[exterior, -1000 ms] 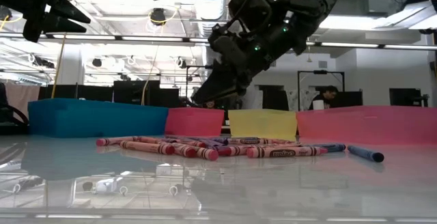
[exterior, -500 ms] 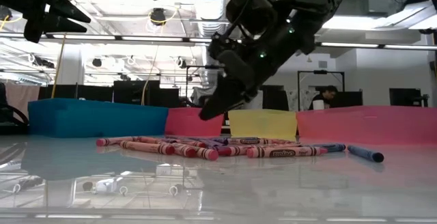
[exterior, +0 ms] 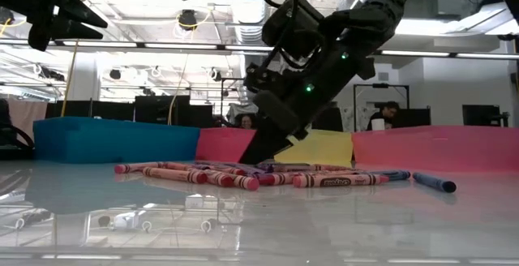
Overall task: Sort crayons
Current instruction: Put the violet crayon into the left pink bin
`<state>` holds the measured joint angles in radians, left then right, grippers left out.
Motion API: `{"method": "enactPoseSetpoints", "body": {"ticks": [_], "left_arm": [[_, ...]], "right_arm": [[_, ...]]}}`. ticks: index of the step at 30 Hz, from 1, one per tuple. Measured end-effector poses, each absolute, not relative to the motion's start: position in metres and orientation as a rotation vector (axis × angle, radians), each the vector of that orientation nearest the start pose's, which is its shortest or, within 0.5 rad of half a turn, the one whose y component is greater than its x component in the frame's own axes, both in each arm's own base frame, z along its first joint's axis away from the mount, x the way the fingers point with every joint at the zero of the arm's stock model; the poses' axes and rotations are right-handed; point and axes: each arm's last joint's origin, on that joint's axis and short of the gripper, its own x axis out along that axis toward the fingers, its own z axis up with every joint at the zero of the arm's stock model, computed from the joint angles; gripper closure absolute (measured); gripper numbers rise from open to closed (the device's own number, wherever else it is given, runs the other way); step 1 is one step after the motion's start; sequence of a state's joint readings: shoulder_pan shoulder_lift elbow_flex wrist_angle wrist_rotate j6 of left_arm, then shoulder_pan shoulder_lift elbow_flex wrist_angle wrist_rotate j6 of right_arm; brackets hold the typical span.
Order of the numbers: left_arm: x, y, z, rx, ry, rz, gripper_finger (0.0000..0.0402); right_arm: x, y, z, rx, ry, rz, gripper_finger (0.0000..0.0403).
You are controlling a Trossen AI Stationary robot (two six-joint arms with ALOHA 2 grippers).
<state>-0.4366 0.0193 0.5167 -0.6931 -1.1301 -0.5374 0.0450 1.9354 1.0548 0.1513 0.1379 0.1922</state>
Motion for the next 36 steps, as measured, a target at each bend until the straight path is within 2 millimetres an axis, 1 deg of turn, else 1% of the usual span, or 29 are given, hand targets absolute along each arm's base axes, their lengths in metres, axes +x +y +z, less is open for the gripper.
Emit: {"method": "enactPoseSetpoints", "body": {"ticks": [5,8,13,15,25,30,36], "left_arm": [[0.030,0.015,0.263,-0.372,-0.046,0.707,0.0256],[0.030,0.015,0.263,-0.372,-0.046,0.708,0.0256],[0.030,0.015,0.263,-0.372,-0.046,0.707,0.0256],[0.030,0.015,0.263,-0.372,-0.046,0.707,0.0256],[0.031,0.014,0.263,-0.375,-0.039,0.687,0.0256],[0.031,0.014,0.262,-0.376,-0.035,0.675,0.0256],[0.031,0.014,0.262,-0.369,-0.032,0.674,0.0256]], "right_arm": [[0.387,0.013,0.134,0.125,0.727,-0.164,0.0344],[0.388,0.009,0.139,0.131,0.711,-0.170,0.0344],[0.399,0.005,0.161,0.104,0.650,-0.161,0.0344],[0.401,0.006,0.164,0.102,0.650,-0.158,0.0344],[0.398,0.022,0.158,0.099,0.710,-0.148,0.0344],[0.398,0.022,0.158,0.099,0.713,-0.161,0.0344],[0.395,0.021,0.155,0.095,0.761,-0.169,0.0344]]}}
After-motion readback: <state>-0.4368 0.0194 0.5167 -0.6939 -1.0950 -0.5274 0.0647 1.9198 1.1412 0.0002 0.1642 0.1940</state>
